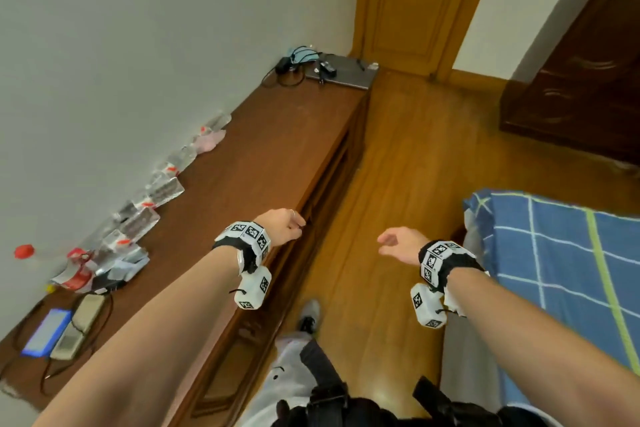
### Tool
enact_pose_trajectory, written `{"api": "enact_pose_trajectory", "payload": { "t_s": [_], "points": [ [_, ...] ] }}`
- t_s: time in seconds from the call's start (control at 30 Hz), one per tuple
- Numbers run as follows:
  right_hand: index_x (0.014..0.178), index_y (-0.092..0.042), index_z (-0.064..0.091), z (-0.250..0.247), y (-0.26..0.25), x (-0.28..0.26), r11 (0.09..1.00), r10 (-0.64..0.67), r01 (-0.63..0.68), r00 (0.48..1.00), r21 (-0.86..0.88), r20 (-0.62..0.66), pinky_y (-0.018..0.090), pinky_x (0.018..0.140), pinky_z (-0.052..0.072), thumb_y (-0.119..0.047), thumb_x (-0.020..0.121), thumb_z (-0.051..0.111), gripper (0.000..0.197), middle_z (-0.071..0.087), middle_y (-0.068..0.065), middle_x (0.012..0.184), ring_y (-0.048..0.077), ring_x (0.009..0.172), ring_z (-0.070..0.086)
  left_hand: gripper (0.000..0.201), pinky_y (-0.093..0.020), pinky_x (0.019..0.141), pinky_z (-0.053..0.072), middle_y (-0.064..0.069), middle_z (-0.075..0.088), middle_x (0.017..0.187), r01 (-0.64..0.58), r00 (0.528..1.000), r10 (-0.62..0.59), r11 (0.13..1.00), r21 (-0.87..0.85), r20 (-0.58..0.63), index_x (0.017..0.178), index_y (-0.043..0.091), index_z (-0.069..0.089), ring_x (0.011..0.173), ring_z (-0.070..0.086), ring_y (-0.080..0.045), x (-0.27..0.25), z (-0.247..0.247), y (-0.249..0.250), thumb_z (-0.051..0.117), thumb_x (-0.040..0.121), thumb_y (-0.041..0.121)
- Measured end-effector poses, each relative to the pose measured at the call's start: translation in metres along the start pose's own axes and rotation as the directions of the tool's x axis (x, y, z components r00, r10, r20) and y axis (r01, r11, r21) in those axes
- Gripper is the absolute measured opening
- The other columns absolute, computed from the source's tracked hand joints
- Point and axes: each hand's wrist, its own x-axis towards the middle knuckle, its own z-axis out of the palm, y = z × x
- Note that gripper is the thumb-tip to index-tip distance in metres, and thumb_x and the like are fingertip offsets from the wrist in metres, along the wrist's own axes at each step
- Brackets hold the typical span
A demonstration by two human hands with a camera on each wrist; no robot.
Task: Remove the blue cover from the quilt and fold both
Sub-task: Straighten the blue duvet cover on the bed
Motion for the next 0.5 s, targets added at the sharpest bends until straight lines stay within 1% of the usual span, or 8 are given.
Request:
{"api": "enact_pose_trajectory", "payload": {
  "t_s": [0.1, 0.17, 0.23, 0.33, 0.43, 0.5],
  "points": [
    [0.122, -0.025, 0.061, -0.052, 0.038, 0.057, 0.995, 0.098, -0.097, 0.995, 0.034, -0.029, 0.033, 0.100, 0.045, -0.035, 0.092, 0.065, 0.032, 0.061, -0.009, 0.120, 0.011, 0.113, 0.057, 0.033, -0.035, 0.101, 0.047, 0.008, 0.064, 0.119, -0.077, 0.994, 0.079, 0.997, -0.024, 0.073, 0.127, 0.026, 0.058, 0.111, 0.060, -0.013, 0.111, -0.038, 0.022, 0.057, 0.095, 0.030],
    [0.122, -0.026, 0.060, -0.092, 0.065, 0.095, 0.983, 0.177, -0.173, 0.982, 0.066, -0.067, 0.034, 0.101, 0.045, -0.036, 0.092, 0.063, 0.032, 0.061, -0.009, 0.120, 0.012, 0.113, 0.057, 0.033, -0.031, 0.100, 0.045, 0.009, 0.063, 0.121, -0.143, 0.984, 0.142, 0.990, 0.002, 0.110, 0.127, 0.027, 0.058, 0.110, 0.059, -0.010, 0.191, -0.067, 0.046, 0.059, 0.094, 0.031],
    [0.123, -0.027, 0.060, -0.134, 0.090, 0.127, 0.959, 0.270, -0.258, 0.957, 0.118, -0.106, 0.035, 0.102, 0.046, -0.037, 0.092, 0.062, 0.033, 0.060, -0.009, 0.120, 0.013, 0.114, 0.057, 0.034, -0.027, 0.097, 0.042, 0.010, 0.062, 0.122, -0.213, 0.967, 0.204, 0.976, 0.040, 0.154, 0.127, 0.029, 0.057, 0.109, 0.057, -0.008, 0.266, -0.098, 0.079, 0.059, 0.094, 0.033],
    [0.123, -0.026, 0.059, -0.199, 0.121, 0.163, 0.911, 0.389, -0.361, 0.912, 0.199, -0.126, 0.037, 0.103, 0.046, -0.036, 0.091, 0.062, 0.034, 0.059, -0.009, 0.118, 0.014, 0.115, 0.057, 0.033, -0.024, 0.093, 0.042, 0.009, 0.062, 0.124, -0.332, 0.927, 0.301, 0.936, 0.117, 0.224, 0.126, 0.030, 0.057, 0.108, 0.057, -0.007, 0.370, -0.149, 0.145, 0.059, 0.093, 0.033],
    [0.125, -0.025, 0.060, -0.261, 0.148, 0.190, 0.850, 0.502, -0.446, 0.847, 0.280, -0.174, 0.032, 0.100, 0.046, -0.036, 0.091, 0.061, 0.036, 0.061, -0.004, 0.122, 0.017, 0.114, 0.058, 0.032, -0.030, 0.098, 0.046, 0.006, 0.061, 0.127, -0.468, 0.872, 0.412, 0.860, 0.204, 0.264, 0.126, 0.028, 0.058, 0.112, 0.057, -0.012, 0.457, -0.188, 0.221, 0.056, 0.094, 0.032],
    [0.126, -0.023, 0.061, -0.292, 0.165, 0.204, 0.819, 0.545, -0.475, 0.819, 0.321, -0.179, 0.030, 0.098, 0.045, -0.034, 0.092, 0.059, 0.036, 0.061, -0.001, 0.124, 0.020, 0.115, 0.057, 0.034, -0.034, 0.100, 0.047, 0.008, 0.060, 0.128, -0.539, 0.833, 0.464, 0.805, 0.248, 0.302, 0.129, 0.028, 0.056, 0.114, 0.057, -0.012, 0.501, -0.203, 0.270, 0.056, 0.095, 0.033]
  ]
}}
